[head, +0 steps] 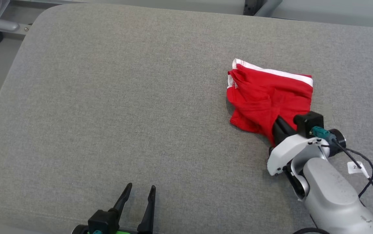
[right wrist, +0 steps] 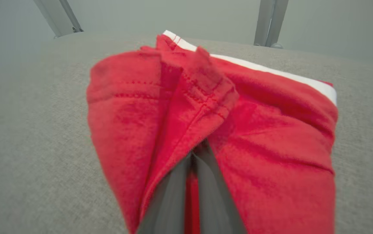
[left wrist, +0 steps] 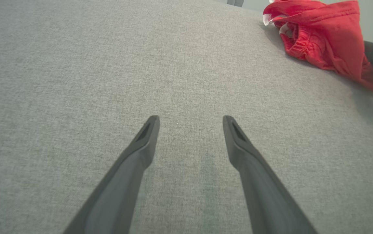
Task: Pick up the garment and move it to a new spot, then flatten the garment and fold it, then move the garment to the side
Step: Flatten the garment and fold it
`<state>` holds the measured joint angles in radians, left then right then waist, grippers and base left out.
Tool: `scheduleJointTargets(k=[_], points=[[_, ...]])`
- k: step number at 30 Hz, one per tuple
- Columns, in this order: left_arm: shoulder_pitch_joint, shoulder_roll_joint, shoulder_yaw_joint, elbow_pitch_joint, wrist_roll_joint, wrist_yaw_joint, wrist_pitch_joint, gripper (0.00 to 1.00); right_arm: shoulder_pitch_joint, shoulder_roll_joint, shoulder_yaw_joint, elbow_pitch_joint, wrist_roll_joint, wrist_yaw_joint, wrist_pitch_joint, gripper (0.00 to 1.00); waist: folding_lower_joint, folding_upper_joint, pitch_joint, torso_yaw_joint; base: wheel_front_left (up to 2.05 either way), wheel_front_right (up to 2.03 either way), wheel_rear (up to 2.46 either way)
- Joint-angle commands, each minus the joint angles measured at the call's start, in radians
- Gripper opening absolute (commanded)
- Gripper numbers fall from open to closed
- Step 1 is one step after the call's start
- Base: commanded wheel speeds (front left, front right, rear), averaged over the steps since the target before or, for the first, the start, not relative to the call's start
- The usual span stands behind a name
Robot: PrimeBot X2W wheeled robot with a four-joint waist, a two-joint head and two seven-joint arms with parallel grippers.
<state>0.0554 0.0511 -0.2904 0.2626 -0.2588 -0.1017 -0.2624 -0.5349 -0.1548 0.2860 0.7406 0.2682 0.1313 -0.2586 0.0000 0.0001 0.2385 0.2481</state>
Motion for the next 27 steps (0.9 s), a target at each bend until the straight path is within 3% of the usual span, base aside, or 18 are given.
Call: scheduleJointTargets(k=[1,7,13,19,20,21,22,27], points=[[0.015,0.0,-0.002,-0.005,-0.01,0.007,-0.003,1.0,0.027,0.007,0.022,-0.029,-0.008,-0.001,-0.008,0.0,0.0,-0.0001,-0.016,-0.01,0.0,0.0,0.0],[0.021,0.0,-0.017,-0.009,-0.022,0.018,-0.003,1.0,0.092,0.035,0.11,-0.105,0.002,-0.001,-0.007,0.0,0.0,-0.0001,-0.036,-0.022,0.0,0.0,0.0],[0.038,0.0,-0.006,-0.001,-0.015,0.021,-0.003,1.0,0.092,0.063,0.194,-0.061,0.0,-0.001,-0.007,0.0,0.0,-0.0001,-0.063,-0.039,0.0,0.0,0.0],[0.054,0.0,0.043,-0.019,-0.003,0.022,-0.003,1.0,0.145,0.08,0.162,-0.14,-0.015,-0.001,-0.007,0.0,0.0,-0.0001,-0.129,-0.068,0.0,0.0,0.0],[0.061,0.001,0.056,-0.024,-0.004,0.023,-0.003,1.0,0.17,0.081,0.139,-0.171,-0.024,-0.001,-0.007,0.39,0.0,-0.0001,-0.144,-0.071,0.0,0.0,0.0],[0.069,0.001,0.068,-0.03,-0.002,0.026,-0.003,1.0,0.2,0.082,0.113,-0.205,-0.03,-0.001,-0.006,0.9,0.0,-0.0001,-0.16,-0.074,0.0,0.0,0.0],[0.074,0.001,0.084,-0.041,0.001,0.027,-0.003,1.0,0.233,0.081,0.082,-0.238,-0.042,-0.001,-0.006,1.0,0.0,-0.0001,-0.174,-0.079,0.0,0.0,0.0],[0.106,0.004,0.162,-0.085,0.037,0.029,-0.003,1.0,0.403,0.058,-0.087,-0.394,-0.117,-0.001,-0.006,1.0,0.0,-0.0001,-0.225,-0.106,0.0,0.0,0.0]])
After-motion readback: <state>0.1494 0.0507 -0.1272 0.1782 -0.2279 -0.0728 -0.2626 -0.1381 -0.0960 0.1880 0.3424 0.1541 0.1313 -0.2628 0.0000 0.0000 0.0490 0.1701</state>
